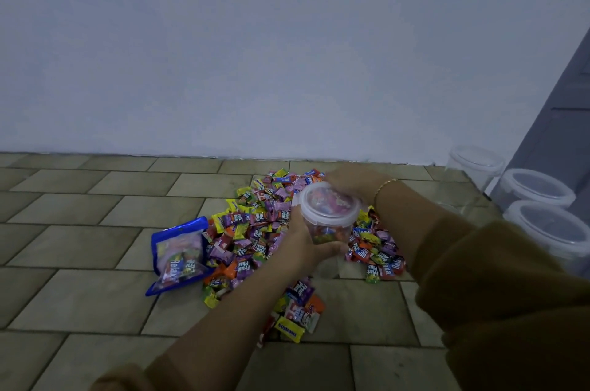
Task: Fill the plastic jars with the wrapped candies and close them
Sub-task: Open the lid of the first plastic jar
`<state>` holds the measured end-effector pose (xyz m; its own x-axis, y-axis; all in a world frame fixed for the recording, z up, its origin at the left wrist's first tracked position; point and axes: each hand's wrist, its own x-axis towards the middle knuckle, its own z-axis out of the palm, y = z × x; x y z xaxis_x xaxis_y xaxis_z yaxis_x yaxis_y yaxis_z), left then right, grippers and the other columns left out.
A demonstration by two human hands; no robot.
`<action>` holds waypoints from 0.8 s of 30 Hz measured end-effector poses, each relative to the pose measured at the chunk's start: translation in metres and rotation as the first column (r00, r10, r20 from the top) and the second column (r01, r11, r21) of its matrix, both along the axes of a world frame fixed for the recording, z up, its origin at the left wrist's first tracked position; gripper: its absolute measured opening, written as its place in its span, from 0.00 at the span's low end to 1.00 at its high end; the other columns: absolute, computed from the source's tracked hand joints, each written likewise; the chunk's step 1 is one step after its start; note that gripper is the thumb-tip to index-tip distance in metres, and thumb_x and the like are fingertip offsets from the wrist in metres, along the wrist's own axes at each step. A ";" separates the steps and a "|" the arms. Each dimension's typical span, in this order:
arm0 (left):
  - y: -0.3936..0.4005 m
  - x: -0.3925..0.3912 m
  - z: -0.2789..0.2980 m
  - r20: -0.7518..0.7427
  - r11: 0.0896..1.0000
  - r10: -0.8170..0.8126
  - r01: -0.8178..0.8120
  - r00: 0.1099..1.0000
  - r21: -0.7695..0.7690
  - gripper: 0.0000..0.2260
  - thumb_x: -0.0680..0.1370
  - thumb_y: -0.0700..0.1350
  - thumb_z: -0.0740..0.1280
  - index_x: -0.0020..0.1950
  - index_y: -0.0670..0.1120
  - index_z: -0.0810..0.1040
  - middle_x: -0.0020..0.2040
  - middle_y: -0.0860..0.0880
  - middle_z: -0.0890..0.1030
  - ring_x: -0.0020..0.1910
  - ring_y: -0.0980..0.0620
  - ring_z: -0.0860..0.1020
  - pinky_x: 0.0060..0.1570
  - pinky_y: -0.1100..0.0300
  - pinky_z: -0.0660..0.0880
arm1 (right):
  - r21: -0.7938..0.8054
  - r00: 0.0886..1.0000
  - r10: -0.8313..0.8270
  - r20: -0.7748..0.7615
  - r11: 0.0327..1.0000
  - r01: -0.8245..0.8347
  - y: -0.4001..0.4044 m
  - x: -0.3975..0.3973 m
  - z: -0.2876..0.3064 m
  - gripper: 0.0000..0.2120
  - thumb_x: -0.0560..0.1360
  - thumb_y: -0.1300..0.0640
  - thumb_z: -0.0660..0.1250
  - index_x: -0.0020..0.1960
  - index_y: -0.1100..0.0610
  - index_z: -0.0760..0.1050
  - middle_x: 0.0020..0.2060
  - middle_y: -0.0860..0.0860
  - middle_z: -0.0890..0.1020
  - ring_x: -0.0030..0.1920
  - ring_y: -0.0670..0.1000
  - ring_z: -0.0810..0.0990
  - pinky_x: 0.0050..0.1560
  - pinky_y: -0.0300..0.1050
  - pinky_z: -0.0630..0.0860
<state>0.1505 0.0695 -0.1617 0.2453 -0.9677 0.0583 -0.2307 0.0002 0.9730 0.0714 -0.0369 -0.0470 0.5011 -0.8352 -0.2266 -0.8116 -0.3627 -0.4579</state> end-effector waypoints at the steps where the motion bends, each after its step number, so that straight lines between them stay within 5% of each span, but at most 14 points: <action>1: 0.000 -0.001 0.000 0.000 1.000 -0.001 0.001 1.000 -0.011 0.41 0.66 0.39 0.78 0.70 0.48 0.56 0.60 0.55 0.72 0.58 0.59 0.73 0.49 0.76 0.72 | -0.047 0.998 0.037 -0.059 0.998 -0.040 -0.001 0.002 0.001 0.13 0.81 0.61 0.52 0.58 0.63 0.73 0.55 0.60 0.77 0.55 0.56 0.76 0.51 0.43 0.72; 6: -0.001 0.001 -0.004 -0.014 1.000 0.002 -0.002 1.000 0.001 0.43 0.65 0.42 0.79 0.71 0.49 0.55 0.63 0.53 0.72 0.62 0.57 0.72 0.53 0.71 0.72 | -0.060 0.968 0.112 -0.225 0.990 -0.128 -0.001 0.006 0.006 0.15 0.76 0.69 0.55 0.33 0.60 0.66 0.40 0.56 0.76 0.35 0.50 0.70 0.34 0.40 0.69; 9: -0.001 0.000 -0.002 -0.009 1.000 0.010 -0.010 1.000 -0.002 0.42 0.66 0.41 0.78 0.70 0.49 0.54 0.61 0.55 0.72 0.60 0.60 0.72 0.48 0.77 0.71 | -0.098 0.963 0.101 -0.249 0.987 -0.129 -0.002 0.008 0.006 0.09 0.76 0.69 0.56 0.46 0.65 0.75 0.55 0.61 0.78 0.48 0.55 0.75 0.51 0.48 0.73; 11: -0.002 -0.001 -0.002 -0.012 1.000 0.015 -0.015 1.000 -0.016 0.40 0.67 0.37 0.77 0.68 0.49 0.55 0.57 0.58 0.72 0.54 0.66 0.73 0.45 0.79 0.70 | -0.130 0.976 0.082 -0.202 0.985 -0.110 -0.001 0.008 0.004 0.13 0.78 0.67 0.55 0.58 0.67 0.74 0.56 0.61 0.78 0.53 0.57 0.76 0.54 0.47 0.73; 14: -0.004 0.000 -0.001 -0.017 0.999 0.025 -0.026 1.000 -0.041 0.39 0.66 0.35 0.77 0.69 0.46 0.57 0.58 0.55 0.73 0.56 0.64 0.74 0.46 0.77 0.70 | -0.227 0.985 0.103 -0.135 0.965 -0.132 0.002 0.012 0.002 0.12 0.80 0.59 0.56 0.60 0.62 0.72 0.37 0.56 0.72 0.43 0.56 0.74 0.42 0.46 0.70; 16: -0.007 0.001 -0.003 -0.004 0.999 0.032 -0.032 0.999 -0.033 0.39 0.67 0.36 0.77 0.70 0.44 0.58 0.60 0.51 0.74 0.58 0.59 0.75 0.49 0.75 0.71 | -0.193 0.983 0.153 -0.105 0.966 -0.171 0.012 0.013 0.008 0.21 0.77 0.42 0.61 0.47 0.61 0.72 0.30 0.52 0.68 0.34 0.52 0.71 0.35 0.44 0.66; 18: -0.007 0.002 -0.001 -0.005 0.999 0.029 -0.029 1.000 -0.043 0.38 0.67 0.36 0.77 0.70 0.40 0.59 0.59 0.50 0.75 0.56 0.63 0.76 0.48 0.75 0.72 | -0.023 0.986 0.163 -0.015 0.986 -0.164 0.020 0.011 0.013 0.33 0.68 0.32 0.65 0.54 0.60 0.70 0.43 0.54 0.77 0.44 0.52 0.76 0.42 0.46 0.70; 20: -0.007 -0.001 0.002 -0.035 0.999 -0.003 0.001 0.999 -0.054 0.34 0.69 0.34 0.75 0.68 0.40 0.60 0.53 0.54 0.74 0.47 0.71 0.75 0.43 0.78 0.70 | -0.041 0.962 0.231 -0.146 0.970 -0.239 0.029 0.009 0.015 0.46 0.65 0.33 0.69 0.72 0.58 0.58 0.67 0.55 0.70 0.64 0.57 0.71 0.58 0.50 0.69; 22: -0.008 0.001 0.004 -0.034 0.999 -0.018 0.016 0.999 -0.046 0.28 0.70 0.33 0.74 0.63 0.40 0.62 0.49 0.54 0.73 0.43 0.71 0.77 0.39 0.78 0.71 | -0.121 0.957 0.245 -0.154 0.957 -0.264 0.030 0.007 0.009 0.47 0.66 0.38 0.72 0.74 0.55 0.53 0.70 0.56 0.66 0.65 0.58 0.69 0.60 0.51 0.70; 24: -0.011 0.004 0.001 -0.016 0.998 -0.054 0.053 0.998 -0.013 0.28 0.69 0.35 0.76 0.62 0.33 0.66 0.53 0.47 0.77 0.52 0.59 0.80 0.43 0.74 0.73 | -0.169 0.976 0.215 -0.019 0.962 -0.215 0.028 0.005 0.004 0.44 0.66 0.42 0.72 0.73 0.53 0.55 0.67 0.57 0.68 0.62 0.58 0.71 0.57 0.50 0.72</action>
<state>0.1541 0.0588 -0.1603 0.1942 -0.9787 0.0670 -0.2136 0.0245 0.9766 0.0762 -0.0090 -0.0428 0.6729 -0.7340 -0.0921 -0.7064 -0.6006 -0.3746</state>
